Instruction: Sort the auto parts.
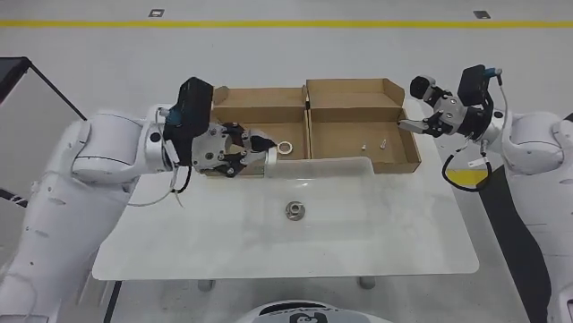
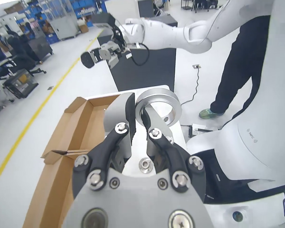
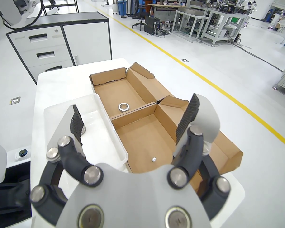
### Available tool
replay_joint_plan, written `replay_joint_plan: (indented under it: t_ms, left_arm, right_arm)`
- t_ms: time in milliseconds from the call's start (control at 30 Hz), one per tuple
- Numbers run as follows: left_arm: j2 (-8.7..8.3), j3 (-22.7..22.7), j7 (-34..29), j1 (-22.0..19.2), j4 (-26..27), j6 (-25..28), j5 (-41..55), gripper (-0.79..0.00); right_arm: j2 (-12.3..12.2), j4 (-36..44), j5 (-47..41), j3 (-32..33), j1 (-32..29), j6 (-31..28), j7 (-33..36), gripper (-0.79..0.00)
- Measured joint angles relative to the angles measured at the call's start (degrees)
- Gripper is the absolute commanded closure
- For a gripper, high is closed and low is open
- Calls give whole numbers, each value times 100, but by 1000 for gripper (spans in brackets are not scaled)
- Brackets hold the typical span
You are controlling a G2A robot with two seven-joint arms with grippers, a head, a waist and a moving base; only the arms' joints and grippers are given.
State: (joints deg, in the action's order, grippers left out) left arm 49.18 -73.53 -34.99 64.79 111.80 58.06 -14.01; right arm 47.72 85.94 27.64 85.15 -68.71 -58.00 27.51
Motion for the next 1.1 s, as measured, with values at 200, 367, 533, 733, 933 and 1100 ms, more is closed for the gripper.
replay_joint_plan:
  t_ms: [200, 367, 533, 733, 933, 1100]
  left_arm:
    - [-13, -528, 1123, 450, 304, -6, -236, 0]
    - [-36, -826, 2188, 814, 445, -6, -534, 0]
    - [-106, -951, 3242, 1127, 568, -6, -975, 0]
    - [-135, -938, 3453, 1169, 602, -6, -1150, 0]
    - [-135, -938, 3452, 1169, 602, -6, -1149, 0]
    - [-135, -939, 3452, 1169, 602, -6, -1149, 0]
  right_arm:
    - [0, 0, 0, 0, 0, 0, 0, -785]
    - [0, 0, 0, 0, 0, 0, 0, -785]
    - [0, 0, 0, 0, 0, 0, 0, -785]
    - [0, 0, 0, 0, 0, 0, 0, -785]
    - [0, 0, 0, 0, 0, 0, 0, -785]
    - [0, 0, 0, 0, 0, 0, 0, -785]
